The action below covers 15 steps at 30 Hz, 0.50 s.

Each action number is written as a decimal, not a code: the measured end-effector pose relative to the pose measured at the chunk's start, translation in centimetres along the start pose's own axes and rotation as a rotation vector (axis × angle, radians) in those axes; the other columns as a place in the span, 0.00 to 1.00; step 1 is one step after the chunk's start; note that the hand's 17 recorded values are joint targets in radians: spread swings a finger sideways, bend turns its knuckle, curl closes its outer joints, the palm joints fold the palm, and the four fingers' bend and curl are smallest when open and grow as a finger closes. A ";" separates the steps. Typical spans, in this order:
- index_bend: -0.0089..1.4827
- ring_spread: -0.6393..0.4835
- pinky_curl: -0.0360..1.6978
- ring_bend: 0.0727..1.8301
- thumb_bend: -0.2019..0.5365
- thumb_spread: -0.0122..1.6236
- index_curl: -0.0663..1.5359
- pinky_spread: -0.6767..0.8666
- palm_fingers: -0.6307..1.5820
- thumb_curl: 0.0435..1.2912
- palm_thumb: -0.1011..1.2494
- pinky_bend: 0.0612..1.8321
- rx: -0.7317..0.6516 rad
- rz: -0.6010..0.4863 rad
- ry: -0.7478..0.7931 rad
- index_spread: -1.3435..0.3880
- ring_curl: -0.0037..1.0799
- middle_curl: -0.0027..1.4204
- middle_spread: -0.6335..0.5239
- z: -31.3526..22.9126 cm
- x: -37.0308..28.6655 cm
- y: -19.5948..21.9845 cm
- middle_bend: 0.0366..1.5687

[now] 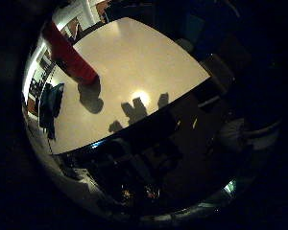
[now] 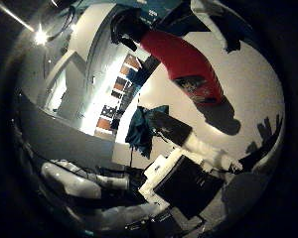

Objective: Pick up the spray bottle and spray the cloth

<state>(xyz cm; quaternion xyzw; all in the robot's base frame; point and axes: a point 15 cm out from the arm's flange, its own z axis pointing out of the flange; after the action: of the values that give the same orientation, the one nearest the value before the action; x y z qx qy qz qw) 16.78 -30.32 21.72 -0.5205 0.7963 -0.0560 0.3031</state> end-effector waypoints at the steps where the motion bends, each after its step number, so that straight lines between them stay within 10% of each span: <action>1: 0.16 0.61 0.17 0.10 0.24 0.66 0.56 0.66 0.51 0.21 0.49 0.09 0.000 -0.001 0.000 0.57 0.36 0.32 0.52 0.0 0.0 0.0 0.10; 15: 0.16 0.61 0.17 0.10 0.24 0.66 0.56 0.66 0.51 0.21 0.49 0.09 -0.001 -0.003 -0.002 0.57 0.36 0.32 0.52 0.1 -0.1 0.0 0.10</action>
<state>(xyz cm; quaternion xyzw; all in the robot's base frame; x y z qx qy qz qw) 16.84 -30.23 21.67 -0.5220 0.7952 -0.0556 0.3034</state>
